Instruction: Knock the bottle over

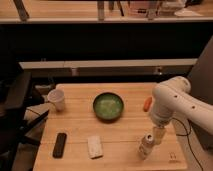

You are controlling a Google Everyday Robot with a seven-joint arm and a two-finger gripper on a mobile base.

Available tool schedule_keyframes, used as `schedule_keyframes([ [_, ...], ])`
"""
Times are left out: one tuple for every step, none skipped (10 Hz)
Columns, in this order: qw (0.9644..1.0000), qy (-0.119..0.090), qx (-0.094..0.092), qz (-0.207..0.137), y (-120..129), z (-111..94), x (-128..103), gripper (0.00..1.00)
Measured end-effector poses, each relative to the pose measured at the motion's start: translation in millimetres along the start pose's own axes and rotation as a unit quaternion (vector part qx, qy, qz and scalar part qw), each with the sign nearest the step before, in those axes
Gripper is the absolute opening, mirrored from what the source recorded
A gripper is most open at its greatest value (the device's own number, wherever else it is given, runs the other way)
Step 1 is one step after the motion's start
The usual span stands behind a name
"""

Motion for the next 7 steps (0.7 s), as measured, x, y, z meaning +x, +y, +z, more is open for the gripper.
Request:
schedule_keyframes([
  [1.0,-0.001,-0.001,0.0,0.7,0.9,-0.5,0.8],
  [1.0,-0.001,-0.001,-0.001,1.2,1.2,-0.9,0.79],
  [1.0,-0.002,-0.002,-0.001,1.7,2.0,-1.3,0.74],
  [1.0,-0.003,-0.003,-0.001,2.3,2.5,-1.6,0.72],
  [1.0,-0.004,-0.004,-0.002,2.9,3.3,-2.3,0.75],
  [1.0,-0.004,-0.004,-0.002,3.4,3.8,-2.7,0.79],
  [1.0,-0.005,-0.005,-0.003,4.1,4.4,-3.0,0.77],
])
